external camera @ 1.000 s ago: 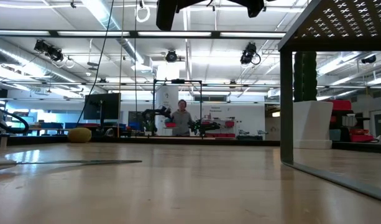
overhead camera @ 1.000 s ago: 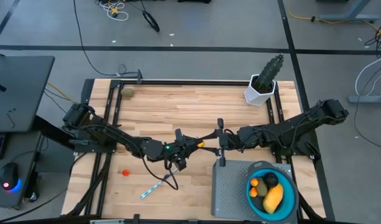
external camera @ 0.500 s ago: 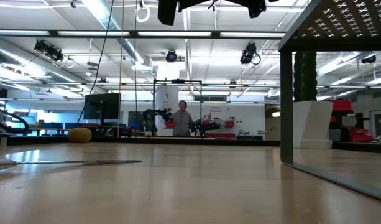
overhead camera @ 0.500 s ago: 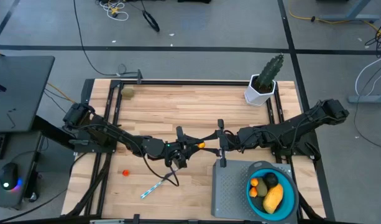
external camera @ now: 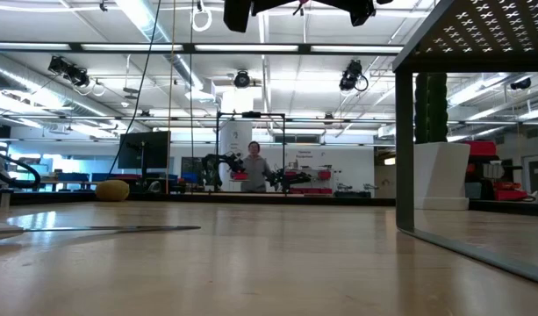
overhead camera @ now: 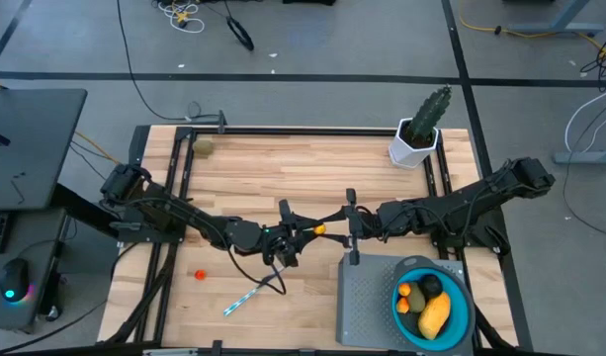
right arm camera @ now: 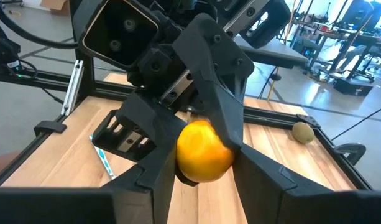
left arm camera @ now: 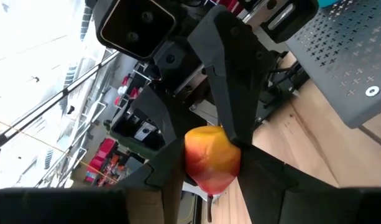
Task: Pick & Place Fruit
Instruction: Put the yellow pear into the blue strainer bowl on the shelf
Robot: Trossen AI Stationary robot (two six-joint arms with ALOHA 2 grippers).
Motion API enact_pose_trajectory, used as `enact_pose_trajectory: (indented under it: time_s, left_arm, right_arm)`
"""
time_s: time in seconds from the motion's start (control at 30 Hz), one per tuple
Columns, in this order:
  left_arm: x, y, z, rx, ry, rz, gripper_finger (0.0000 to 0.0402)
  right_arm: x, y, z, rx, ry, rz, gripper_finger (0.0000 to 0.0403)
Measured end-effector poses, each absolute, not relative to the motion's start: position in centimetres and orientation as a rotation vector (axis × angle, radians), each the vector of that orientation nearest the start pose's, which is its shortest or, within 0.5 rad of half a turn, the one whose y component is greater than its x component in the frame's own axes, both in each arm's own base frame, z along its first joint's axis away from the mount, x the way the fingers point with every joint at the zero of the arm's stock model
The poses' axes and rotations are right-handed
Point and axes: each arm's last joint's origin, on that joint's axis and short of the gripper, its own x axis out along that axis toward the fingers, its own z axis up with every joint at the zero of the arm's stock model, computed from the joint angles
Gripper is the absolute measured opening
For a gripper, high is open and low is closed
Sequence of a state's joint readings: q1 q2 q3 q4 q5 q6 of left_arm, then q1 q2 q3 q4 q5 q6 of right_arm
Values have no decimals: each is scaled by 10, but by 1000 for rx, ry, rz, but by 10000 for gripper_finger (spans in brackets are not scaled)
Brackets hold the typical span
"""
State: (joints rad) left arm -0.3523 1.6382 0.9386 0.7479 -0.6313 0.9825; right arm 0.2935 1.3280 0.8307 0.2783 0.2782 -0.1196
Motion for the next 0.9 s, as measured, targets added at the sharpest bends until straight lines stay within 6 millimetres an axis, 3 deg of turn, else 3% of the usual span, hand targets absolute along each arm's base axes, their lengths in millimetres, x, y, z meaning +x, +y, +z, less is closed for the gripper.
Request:
enact_pose_trajectory:
  time_s: [0.3,0.67,0.9]
  left_arm:
    - [339,-107,260,901,82,265,153]
    - [339,-107,263,859,54,276,241]
    - [339,-107,266,847,32,281,274]
  right_arm:
    - [283,78,274,-178,212,30,156]
    - [275,82,281,-201,205,49,156]
    - [264,81,288,-222,214,31,156]
